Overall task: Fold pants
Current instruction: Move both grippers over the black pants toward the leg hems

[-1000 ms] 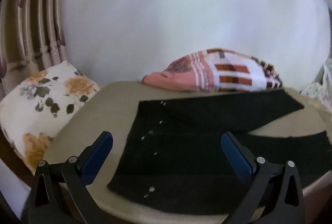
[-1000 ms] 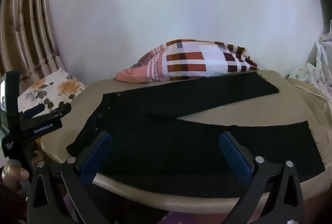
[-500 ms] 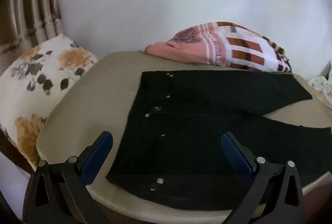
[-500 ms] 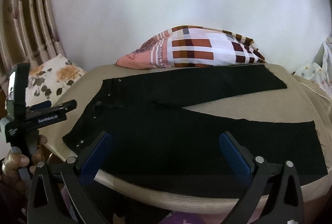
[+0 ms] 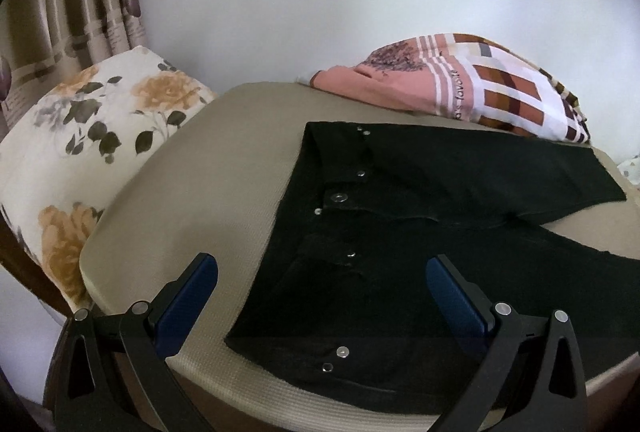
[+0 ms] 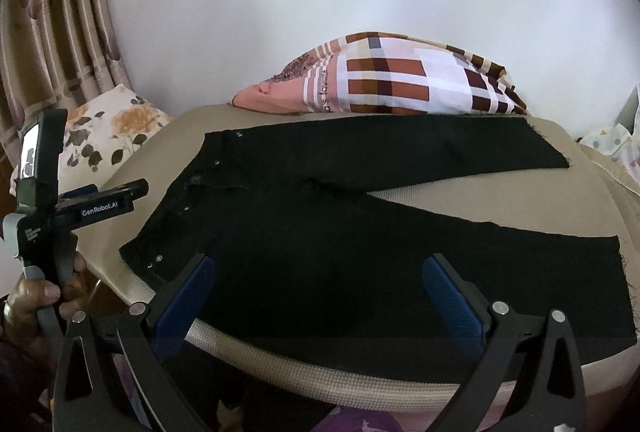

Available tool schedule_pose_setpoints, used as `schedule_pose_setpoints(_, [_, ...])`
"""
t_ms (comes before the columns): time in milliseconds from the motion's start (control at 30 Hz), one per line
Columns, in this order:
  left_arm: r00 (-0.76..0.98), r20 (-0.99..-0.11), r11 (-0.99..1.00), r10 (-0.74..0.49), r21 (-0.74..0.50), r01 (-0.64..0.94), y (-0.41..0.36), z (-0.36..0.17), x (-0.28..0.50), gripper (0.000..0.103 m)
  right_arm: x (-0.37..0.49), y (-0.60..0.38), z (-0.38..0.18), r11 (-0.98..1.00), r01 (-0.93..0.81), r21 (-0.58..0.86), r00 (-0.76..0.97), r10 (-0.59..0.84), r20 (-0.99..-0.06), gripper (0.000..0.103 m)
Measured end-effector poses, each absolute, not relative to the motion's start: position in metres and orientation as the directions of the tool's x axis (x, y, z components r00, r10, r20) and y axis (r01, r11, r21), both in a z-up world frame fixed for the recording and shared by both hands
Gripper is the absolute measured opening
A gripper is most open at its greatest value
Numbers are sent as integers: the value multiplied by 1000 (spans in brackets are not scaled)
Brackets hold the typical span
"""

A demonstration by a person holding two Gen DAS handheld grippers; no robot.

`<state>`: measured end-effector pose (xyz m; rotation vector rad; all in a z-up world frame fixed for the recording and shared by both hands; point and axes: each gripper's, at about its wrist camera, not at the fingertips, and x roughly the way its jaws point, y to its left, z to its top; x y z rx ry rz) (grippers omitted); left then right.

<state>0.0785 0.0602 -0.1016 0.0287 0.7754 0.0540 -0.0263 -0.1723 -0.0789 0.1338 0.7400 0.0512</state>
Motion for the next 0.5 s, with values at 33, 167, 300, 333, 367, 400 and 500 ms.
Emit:
schedule_pose_setpoints(33, [710, -702, 998, 60, 46, -39, 61, -102, 80, 103, -26, -172, -80, 990, 1, 143, 735, 96, -671, 103])
schedule_pose_setpoints(167, [702, -708, 997, 72, 55, -46, 62, -104, 85, 103, -23, -174, -84, 988, 0, 154, 728, 105, -677, 103])
schedule_pose_setpoints(300, [695, -715, 997, 77, 68, -41, 61, -107, 94, 103, -20, -174, -88, 987, -3, 161, 720, 114, -684, 103])
schedule_pose_setpoints(333, [693, -717, 997, 75, 70, -35, 61, -107, 97, 103, -19, -175, -89, 987, -4, 161, 719, 115, -685, 103])
schedule_pose_setpoints(367, [689, -721, 997, 69, 69, -27, 62, -108, 102, 103, -18, -175, -89, 987, -5, 160, 718, 115, -686, 103])
schedule_pose_setpoints(400, [683, -727, 998, 63, 63, -24, 63, -108, 107, 103, -16, -176, -90, 987, -7, 160, 716, 116, -688, 103])
schedule_pose_setpoints(500, [669, -742, 1000, 31, 19, -25, 79, -106, 128, 103, -12, -178, -91, 987, -2, 161, 716, 114, -689, 103])
